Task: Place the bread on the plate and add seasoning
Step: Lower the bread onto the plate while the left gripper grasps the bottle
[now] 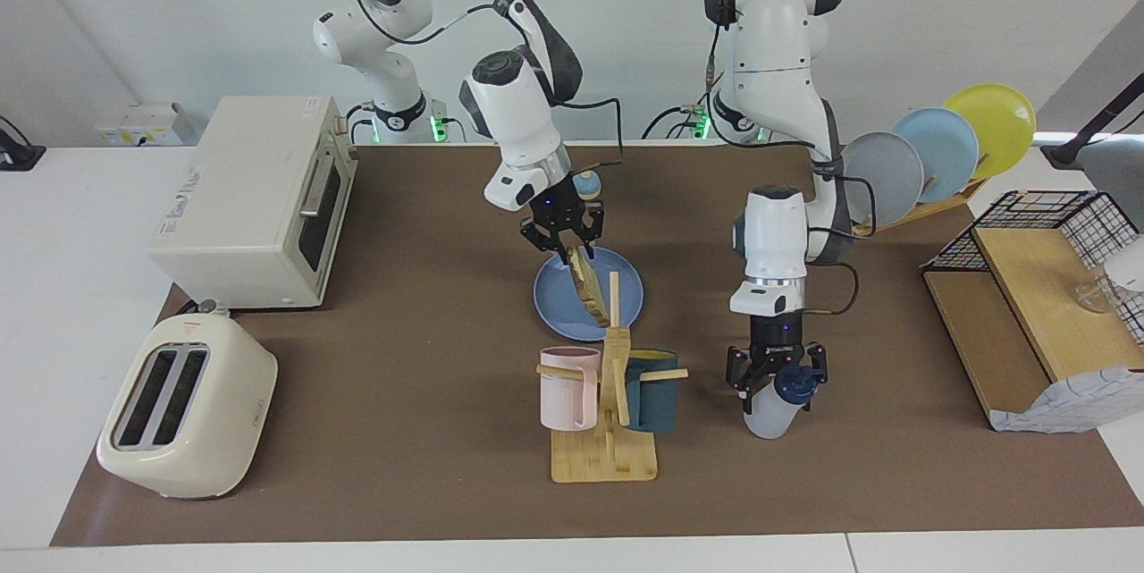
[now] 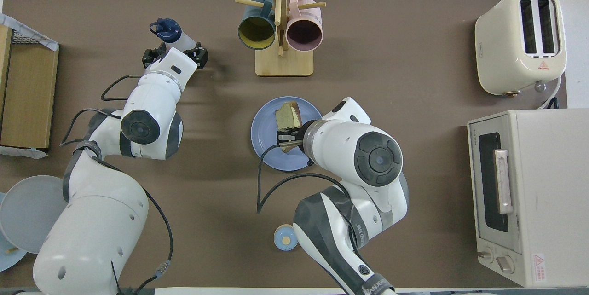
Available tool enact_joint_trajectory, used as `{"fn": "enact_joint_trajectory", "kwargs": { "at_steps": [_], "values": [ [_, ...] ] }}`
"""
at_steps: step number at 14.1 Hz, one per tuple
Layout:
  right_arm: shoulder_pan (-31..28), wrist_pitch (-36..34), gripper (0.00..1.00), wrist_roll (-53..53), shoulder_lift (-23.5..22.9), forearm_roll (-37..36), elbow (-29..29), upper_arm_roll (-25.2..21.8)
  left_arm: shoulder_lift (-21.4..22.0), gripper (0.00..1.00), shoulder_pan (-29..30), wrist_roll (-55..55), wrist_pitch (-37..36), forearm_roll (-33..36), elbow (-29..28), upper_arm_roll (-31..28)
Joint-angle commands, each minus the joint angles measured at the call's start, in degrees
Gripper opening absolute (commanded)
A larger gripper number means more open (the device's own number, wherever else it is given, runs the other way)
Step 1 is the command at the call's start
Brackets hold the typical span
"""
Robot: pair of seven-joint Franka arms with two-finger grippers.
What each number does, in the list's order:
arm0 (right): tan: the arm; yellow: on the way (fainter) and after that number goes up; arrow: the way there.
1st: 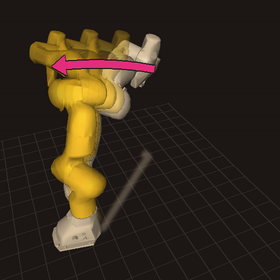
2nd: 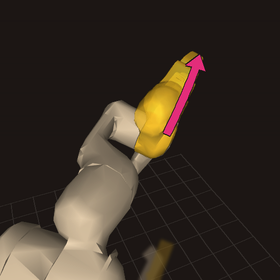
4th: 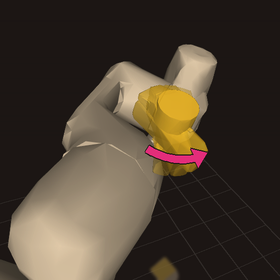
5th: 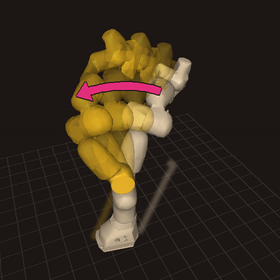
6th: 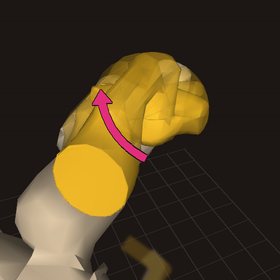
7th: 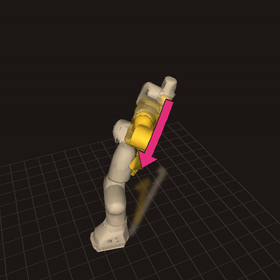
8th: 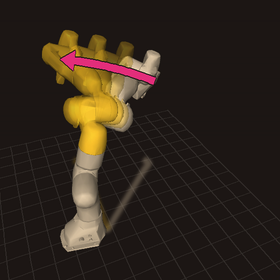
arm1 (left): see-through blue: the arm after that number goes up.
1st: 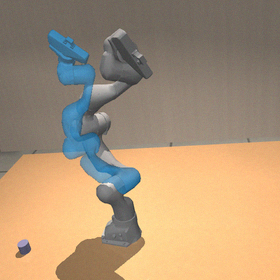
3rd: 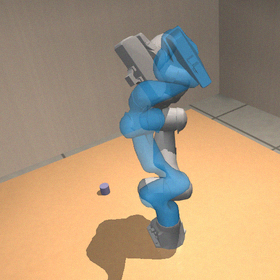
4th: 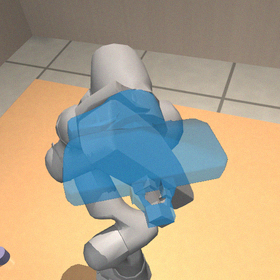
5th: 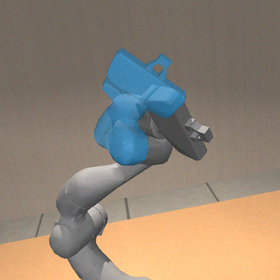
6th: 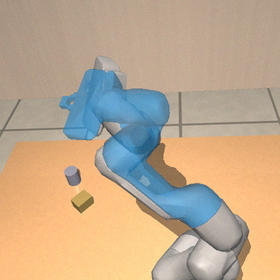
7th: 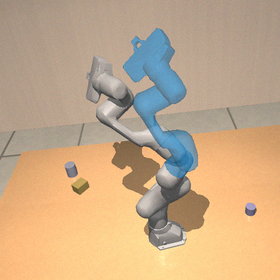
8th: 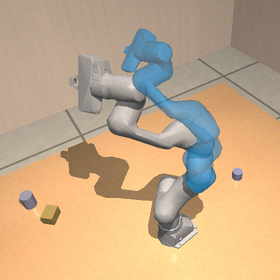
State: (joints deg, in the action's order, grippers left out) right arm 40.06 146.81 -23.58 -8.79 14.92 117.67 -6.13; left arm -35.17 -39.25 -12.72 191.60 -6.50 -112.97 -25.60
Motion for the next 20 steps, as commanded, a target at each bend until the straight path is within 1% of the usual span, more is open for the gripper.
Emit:
{"fn": "enact_joint_trajectory", "kwargs": {
  "at_steps": [1, 2, 7, 9, 10, 12, 13, 14, 16, 17, 18, 19, 20],
  "values": [
    [-1.91, -4.67, 1.00, 1.69, 0.70, 0.46, -2.96, 0.06, -1.04, 0.08, -0.04, 0.24, -0.87, -0.36, 1.88, -0.59],
    [-2.44, -5.12, 1.00, 1.69, 0.70, 0.38, -3.14, 0.06, -1.04, 0.00, 0.57, -0.28, -0.61, -0.45, 2.05, -0.50],
    [-3.76, -5.13, 1.00, 3.45, 1.05, 0.55, -3.06, -0.12, -0.95, 0.00, 1.72, -0.29, 0.01, -0.45, 2.49, -0.41],
    [-3.68, -5.04, 1.00, 2.58, 1.05, 1.34, -2.97, -0.03, 0.27, 0.00, 2.07, 0.32, -0.87, -0.45, 2.93, -0.50],
    [-3.59, -4.95, 1.00, 2.75, 1.05, 1.25, -3.05, -0.03, 1.58, 0.00, 2.15, 0.33, -1.92, -0.45, 2.85, -0.50],
    [-2.98, -5.48, 1.00, 2.66, 1.75, 1.25, -1.83, 0.06, 3.43, 0.00, 1.98, 2.50, -4.64, -0.18, 2.84, -0.50],
    [-3.15, -6.26, 1.00, 2.84, 1.76, 1.25, -2.17, 0.06, 5.10, 0.00, 1.89, 6.44, -6.39, -0.18, 2.50, -0.50],
    [-3.15, -6.36, 1.00, 2.75, 1.67, 1.25, -2.61, 0.06, 7.64, 0.00, 1.89, 9.96, -10.85, -0.18, 2.41, -0.50],
    [-3.06, -6.53, 1.00, 2.83, 3.41, 1.08, -2.79, 0.24, 12.03, 0.00, 1.89, 15.41, -19.73, -0.18, 2.49, -0.41],
    [-3.41, -8.88, 1.00, 3.18, 4.73, 0.99, -3.66, 0.15, 13.88, 0.00, 1.81, 17.44, -22.90, -0.18, 2.49, -0.41],
    [-3.76, -16.56, 1.00, 3.10, 5.53, 1.08, -7.59, -0.11, 15.47, 0.00, 1.63, 18.94, -26.50, -0.18, 2.41, -0.41],
    [-4.55, -26.04, 1.00, 3.10, 5.54, 1.16, -13.19, -0.46, 17.31, 0.00, 1.37, 21.31, -29.84, -0.18, 2.32, -0.32],
    [-5.86, -33.79, 1.00, 3.01, 5.27, 1.17, -18.21, -0.47, 19.68, 0.00, 1.19, 24.29, -34.23, -0.27, 2.23, -0.24]
  ]
}}
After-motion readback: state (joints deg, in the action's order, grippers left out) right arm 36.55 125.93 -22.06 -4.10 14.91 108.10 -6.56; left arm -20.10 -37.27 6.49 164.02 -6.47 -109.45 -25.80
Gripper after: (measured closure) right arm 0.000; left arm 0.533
